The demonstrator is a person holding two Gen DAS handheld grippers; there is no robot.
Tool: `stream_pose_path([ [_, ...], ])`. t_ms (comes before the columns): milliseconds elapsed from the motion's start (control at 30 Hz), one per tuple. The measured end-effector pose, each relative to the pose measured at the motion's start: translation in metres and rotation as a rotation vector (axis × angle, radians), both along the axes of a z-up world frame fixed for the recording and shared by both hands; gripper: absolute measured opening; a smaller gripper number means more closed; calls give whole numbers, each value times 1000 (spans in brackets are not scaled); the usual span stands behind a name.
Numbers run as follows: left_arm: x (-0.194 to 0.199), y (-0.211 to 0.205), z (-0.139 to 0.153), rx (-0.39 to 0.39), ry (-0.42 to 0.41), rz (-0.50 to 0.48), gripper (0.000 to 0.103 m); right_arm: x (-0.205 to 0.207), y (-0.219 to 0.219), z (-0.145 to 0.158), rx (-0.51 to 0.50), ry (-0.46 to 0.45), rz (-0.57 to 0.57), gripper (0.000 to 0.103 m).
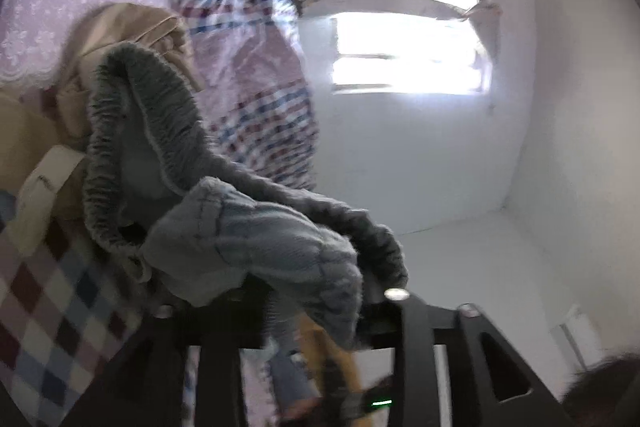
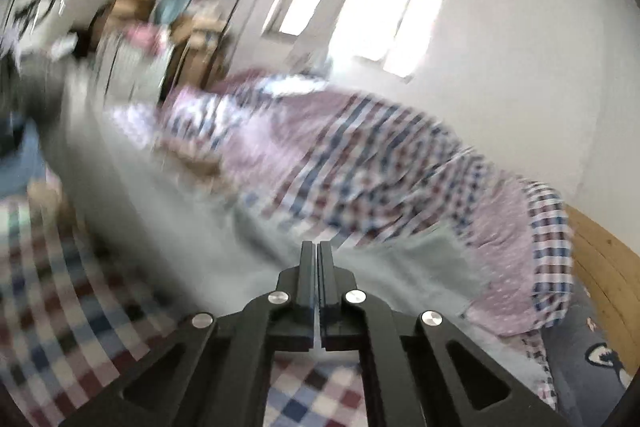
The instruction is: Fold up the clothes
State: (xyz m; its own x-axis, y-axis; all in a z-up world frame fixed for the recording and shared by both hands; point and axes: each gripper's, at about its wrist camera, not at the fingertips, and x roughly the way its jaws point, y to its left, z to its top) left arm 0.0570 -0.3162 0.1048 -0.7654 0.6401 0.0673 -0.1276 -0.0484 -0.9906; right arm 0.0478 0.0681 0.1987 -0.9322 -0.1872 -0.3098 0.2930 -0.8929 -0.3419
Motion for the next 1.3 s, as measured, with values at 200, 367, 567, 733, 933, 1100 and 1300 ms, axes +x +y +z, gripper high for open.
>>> stream_pose_path([
  [200,-7,19,-6,-204,-120,-26,57,22,26,12,-112,-72,-34,1],
  [367,-1,34,-12,-372,-193,-67,56,43,19,-41,-199,-210,-31,48],
  [567,-3,50,-5,-358,-134,-192,16,52,-27,-105,-168,-309,49,54],
  [733,-7,72,22,-254,33,-312,16,68,-73,-129,-69,-286,139,57],
  [933,-10,86,32,-40,123,-389,15,100,-114,-115,17,-60,167,77],
  [1100,-15,85,25,52,105,-396,15,116,-151,-102,92,168,158,87],
  [1300,-15,80,23,63,92,-414,14,83,-190,-108,168,244,78,87],
])
